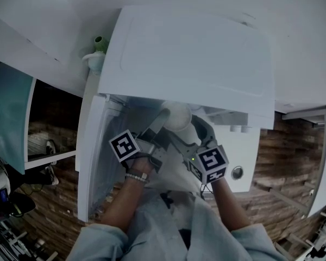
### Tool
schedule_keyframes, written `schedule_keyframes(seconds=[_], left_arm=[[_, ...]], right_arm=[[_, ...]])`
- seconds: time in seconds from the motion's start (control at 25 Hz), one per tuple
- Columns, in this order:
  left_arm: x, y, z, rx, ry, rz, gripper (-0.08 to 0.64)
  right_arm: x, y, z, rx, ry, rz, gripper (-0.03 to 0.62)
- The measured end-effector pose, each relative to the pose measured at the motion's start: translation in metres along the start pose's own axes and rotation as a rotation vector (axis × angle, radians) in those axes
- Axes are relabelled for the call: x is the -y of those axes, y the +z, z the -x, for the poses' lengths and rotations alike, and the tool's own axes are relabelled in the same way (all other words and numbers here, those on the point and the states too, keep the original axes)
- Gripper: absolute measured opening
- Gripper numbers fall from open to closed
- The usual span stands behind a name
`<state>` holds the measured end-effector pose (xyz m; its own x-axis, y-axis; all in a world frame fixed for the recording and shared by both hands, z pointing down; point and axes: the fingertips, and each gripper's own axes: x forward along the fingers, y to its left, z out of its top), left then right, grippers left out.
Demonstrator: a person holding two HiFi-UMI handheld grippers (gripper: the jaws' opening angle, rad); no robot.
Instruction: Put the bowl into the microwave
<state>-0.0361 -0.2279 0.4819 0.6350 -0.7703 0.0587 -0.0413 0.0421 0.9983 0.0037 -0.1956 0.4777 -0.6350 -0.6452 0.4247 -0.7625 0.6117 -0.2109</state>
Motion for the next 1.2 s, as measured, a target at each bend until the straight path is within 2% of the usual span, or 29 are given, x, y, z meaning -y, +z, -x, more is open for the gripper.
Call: schedule_keyframes(seconds=[0.56, 0.88, 1.2], left_arm=[[-0.023, 0.015, -0.013, 0.007, 0.038, 0.003, 0.244], [-0.024, 0.018, -0.016, -0.001, 0.02, -0.004, 0.249], [-0.024, 0.017, -0.017, -0.021, 0.038, -0.02, 0.261]], right_arm=[[0.011, -0.014, -0.022, -0.065, -0.007, -0.026, 0.357], [0.015, -0.007, -0.03, -0.045, -0.014, 0.001, 0.357], [0.017, -0.007, -0.033, -0.061, -0.039, -0.005, 0.353]])
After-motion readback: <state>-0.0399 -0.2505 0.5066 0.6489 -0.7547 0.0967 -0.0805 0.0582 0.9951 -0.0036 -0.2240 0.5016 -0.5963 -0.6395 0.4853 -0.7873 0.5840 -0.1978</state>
